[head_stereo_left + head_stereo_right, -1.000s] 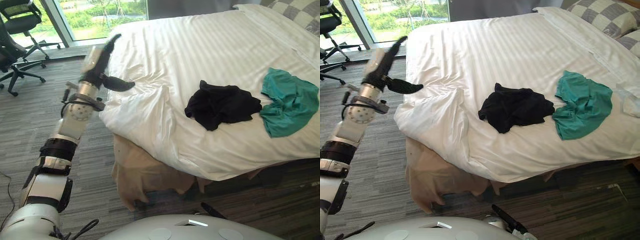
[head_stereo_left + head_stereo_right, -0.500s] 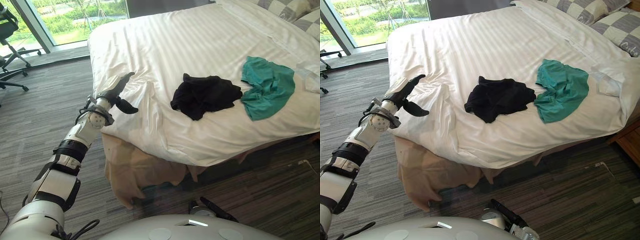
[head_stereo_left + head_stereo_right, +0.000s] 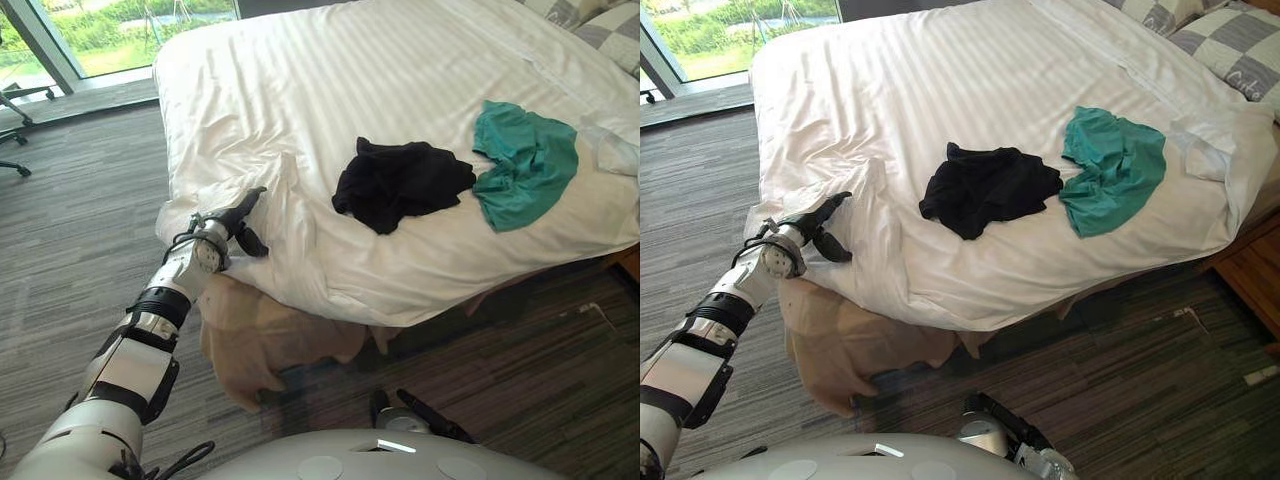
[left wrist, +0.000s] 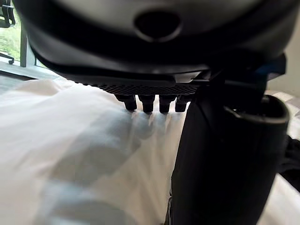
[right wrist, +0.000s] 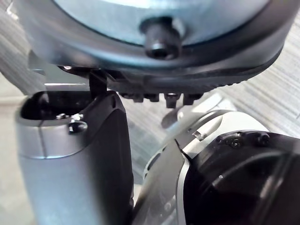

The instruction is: Tidy up the quilt and then pick up the clothes from the bed and put them into the laundry hamper

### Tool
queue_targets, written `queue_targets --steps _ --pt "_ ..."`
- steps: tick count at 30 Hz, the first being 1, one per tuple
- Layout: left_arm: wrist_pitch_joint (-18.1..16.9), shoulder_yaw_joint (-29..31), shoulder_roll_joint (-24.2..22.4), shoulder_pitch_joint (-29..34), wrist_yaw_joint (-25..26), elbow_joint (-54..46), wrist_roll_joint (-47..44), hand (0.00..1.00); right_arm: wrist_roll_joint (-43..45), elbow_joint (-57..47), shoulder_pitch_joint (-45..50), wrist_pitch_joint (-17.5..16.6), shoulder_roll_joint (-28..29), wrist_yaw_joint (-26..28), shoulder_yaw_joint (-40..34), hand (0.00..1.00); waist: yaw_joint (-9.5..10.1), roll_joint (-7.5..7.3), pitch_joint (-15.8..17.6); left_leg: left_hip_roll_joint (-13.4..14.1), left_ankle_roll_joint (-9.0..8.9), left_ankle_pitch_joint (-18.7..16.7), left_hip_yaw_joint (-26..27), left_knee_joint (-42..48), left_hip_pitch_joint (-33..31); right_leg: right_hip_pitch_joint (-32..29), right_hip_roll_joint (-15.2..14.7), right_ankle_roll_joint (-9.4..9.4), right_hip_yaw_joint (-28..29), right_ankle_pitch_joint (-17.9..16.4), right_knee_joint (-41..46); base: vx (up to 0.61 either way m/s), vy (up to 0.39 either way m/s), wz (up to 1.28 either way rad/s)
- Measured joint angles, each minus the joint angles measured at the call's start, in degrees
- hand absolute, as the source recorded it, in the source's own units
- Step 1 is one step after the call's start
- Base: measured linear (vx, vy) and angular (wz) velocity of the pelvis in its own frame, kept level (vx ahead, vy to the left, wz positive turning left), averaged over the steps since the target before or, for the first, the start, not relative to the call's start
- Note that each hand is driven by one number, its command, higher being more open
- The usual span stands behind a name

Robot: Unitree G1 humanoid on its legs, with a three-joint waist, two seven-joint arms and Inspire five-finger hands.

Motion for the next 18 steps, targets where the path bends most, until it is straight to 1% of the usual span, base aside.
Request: queue_targets --steps 1,2,5,7,9,11,14,15,17,18 --pt "0.4 0.0 -0.3 0.0 0.3 0.1 0.2 0.0 0.0 -0.1 0.0 0.0 -0.1 0.0 0.1 1.0 0.06 0.08 0.1 0.0 -0.14 -0.1 0.3 0.0 -0.2 -0.4 0.1 0.0 0.3 0.0 0.0 -0.03 -0.013 -0.23" --pt "1.1 0.1 -0.5 0.0 1.4 0.2 0.3 0.0 0.0 -0.7 -0.1 0.1 -0.4 0.3 0.7 1.0 0.03 0.15 0.5 0.0 -0.2 -0.2 0.9 0.0 -0.7 -1.2 0.2 0.0 0.7 0.0 0.0 -0.04 -0.018 -0.18" --pt "2.8 2.1 -1.4 -0.2 4.4 0.2 -0.1 0.0 0.0 -2.5 -0.1 0.2 -0.4 0.9 1.4 1.0 -0.97 0.49 1.3 0.1 -0.2 -0.2 1.4 0.0 -2.2 -3.0 0.3 -0.08 1.2 0.1 0.1 -0.03 -0.021 -0.08" --pt "2.9 2.5 -1.7 -0.4 4.8 0.2 -0.5 0.0 0.0 -3.4 0.0 0.2 -0.8 1.0 1.8 1.0 -1.1 1.06 1.6 0.1 -0.21 -0.2 2.2 0.0 -2.7 -3.5 0.3 -0.08 1.5 0.1 0.1 -0.02 -0.011 -0.07" --pt "2.4 2.5 -1.8 -0.8 5.1 0.2 -0.5 0.0 -0.2 -3.9 0.0 0.2 -1.1 0.9 2.4 1.0 -1.14 1.26 1.7 0.1 -0.22 -0.2 2.6 0.0 -2.7 -3.5 0.3 -0.09 1.5 0.1 0.0 0.0 0.0 0.0" --pt "2.0 2.3 -1.8 -1.5 4.2 0.2 -0.5 0.0 -0.8 -4.2 0.0 0.1 -1.1 0.9 2.6 1.0 -1.12 1.3 1.7 0.1 -0.28 -0.2 2.9 0.0 -2.6 -3.3 0.3 -0.09 1.5 0.1 0.0 -0.02 0.002 0.02" --pt "1.3 -0.3 -1.7 -1.6 1.8 0.2 -1.8 0.0 -1.5 -4.2 0.2 -0.4 -1.1 0.7 2.6 1.0 -1.12 1.51 1.9 0.1 -0.47 -0.3 2.9 0.0 -1.5 -1.8 0.1 -0.09 1.0 0.1 0.0 -0.04 0.008 0.08" --pt "1.0 -0.9 -1.7 -1.5 0.8 -0.1 -4.0 0.0 -2.8 -4.2 0.2 -1.2 -1.1 0.5 2.6 1.0 -1.11 1.61 2.0 0.1 -0.47 -0.3 2.5 0.0 -1.0 -1.0 0.0 -0.11 0.4 0.0 0.0 -0.05 0.011 0.25" --pt "0.2 -2.2 -0.8 -0.8 -1.1 -2.0 -8.0 0.0 -3.0 -4.0 0.1 -1.5 -1.1 0.1 2.7 1.0 -0.94 1.61 2.0 0.1 -0.47 -0.3 1.3 0.0 -0.7 0.1 -0.2 -0.2 -0.8 0.0 -0.1 -0.05 0.005 0.34" --pt "-0.4 -2.6 0.5 1.3 -2.8 -5.7 -10.5 0.0 -3.0 -3.8 0.0 -1.6 -1.1 0.0 2.8 1.0 -0.89 1.62 2.0 0.2 -0.46 -0.3 0.3 0.0 -0.8 0.6 -0.3 -0.29 -1.8 -0.1 -0.1 -0.05 -0.005 0.38"
